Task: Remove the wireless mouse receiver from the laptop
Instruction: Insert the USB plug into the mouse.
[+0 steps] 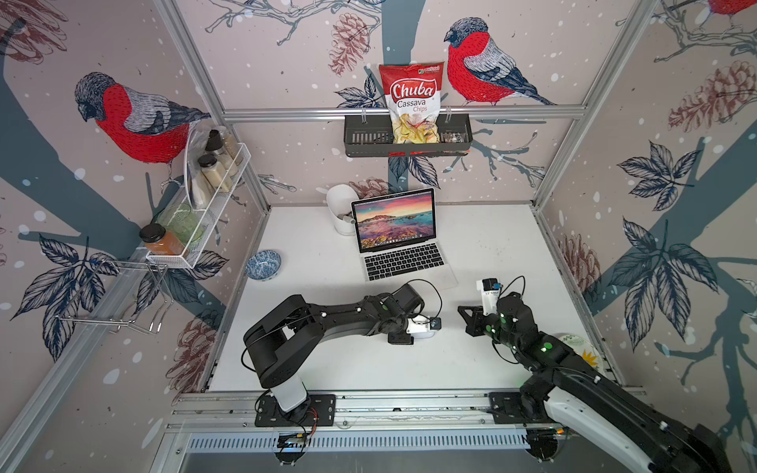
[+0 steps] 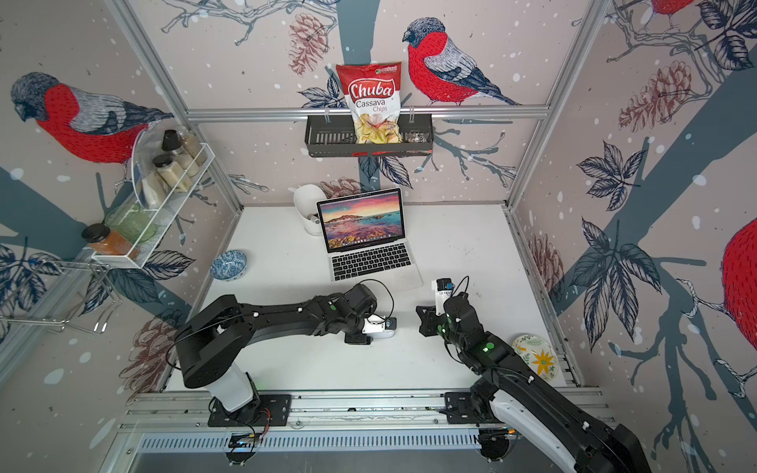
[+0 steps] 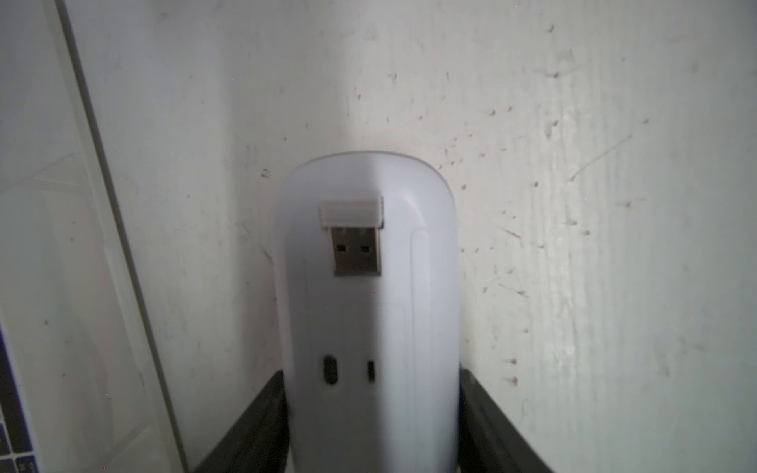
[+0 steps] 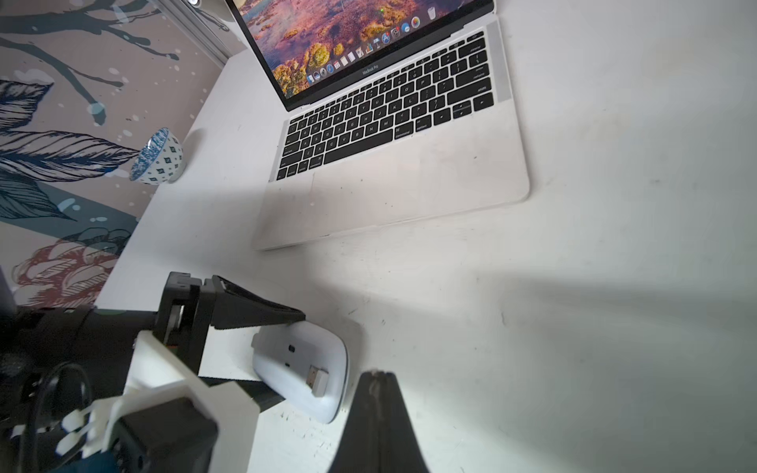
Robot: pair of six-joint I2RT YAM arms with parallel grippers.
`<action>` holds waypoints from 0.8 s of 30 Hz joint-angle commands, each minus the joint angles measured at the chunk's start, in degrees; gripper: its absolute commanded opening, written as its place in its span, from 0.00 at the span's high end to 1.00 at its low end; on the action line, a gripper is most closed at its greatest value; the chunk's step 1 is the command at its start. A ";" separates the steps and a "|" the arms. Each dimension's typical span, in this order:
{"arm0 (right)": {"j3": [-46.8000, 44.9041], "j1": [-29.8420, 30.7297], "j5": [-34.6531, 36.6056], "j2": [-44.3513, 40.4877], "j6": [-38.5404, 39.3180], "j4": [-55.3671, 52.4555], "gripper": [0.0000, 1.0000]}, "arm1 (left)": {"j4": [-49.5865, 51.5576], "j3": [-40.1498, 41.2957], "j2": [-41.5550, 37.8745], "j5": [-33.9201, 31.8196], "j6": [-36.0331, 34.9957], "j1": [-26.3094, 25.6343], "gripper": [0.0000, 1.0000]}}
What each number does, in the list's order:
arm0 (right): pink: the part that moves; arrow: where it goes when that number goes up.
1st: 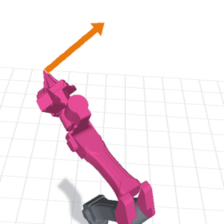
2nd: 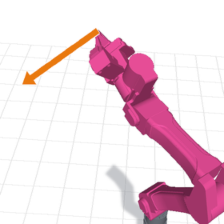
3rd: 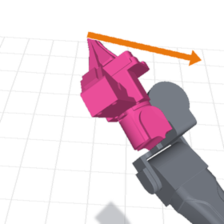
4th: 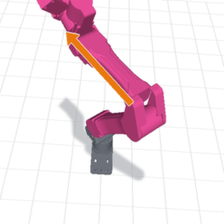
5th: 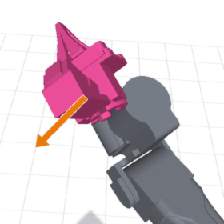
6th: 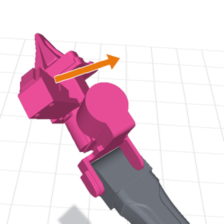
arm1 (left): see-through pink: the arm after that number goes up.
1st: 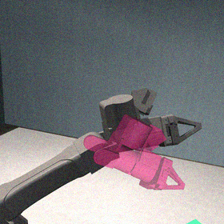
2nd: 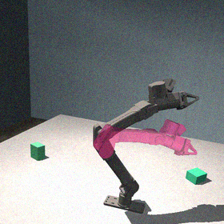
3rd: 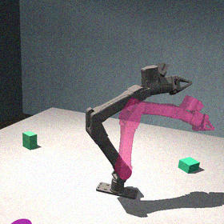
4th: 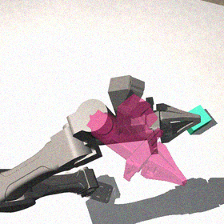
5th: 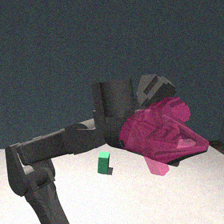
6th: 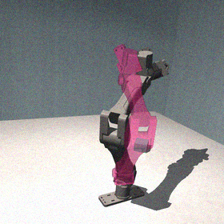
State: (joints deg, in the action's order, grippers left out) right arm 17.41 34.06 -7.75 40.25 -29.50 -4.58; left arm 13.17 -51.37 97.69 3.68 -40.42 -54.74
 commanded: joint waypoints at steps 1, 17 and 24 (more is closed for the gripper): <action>-1.40 -3.76 -9.35 -1.67 -3.12 2.31 0.88 | 4.94 0.41 1.50 -5.91 0.60 0.27 0.50; -2.78 -13.98 -23.97 7.28 0.71 7.57 0.73 | 5.04 -2.60 5.58 -4.47 0.43 0.44 0.50; 1.22 -13.52 -27.00 17.56 5.73 7.87 0.74 | 4.94 -2.50 5.58 -4.14 0.30 0.42 0.50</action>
State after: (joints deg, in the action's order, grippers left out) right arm 17.23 20.25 -32.49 55.20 -27.42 1.93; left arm 11.90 -54.87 101.54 3.03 -39.31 -54.54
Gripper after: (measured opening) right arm 0.264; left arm 0.611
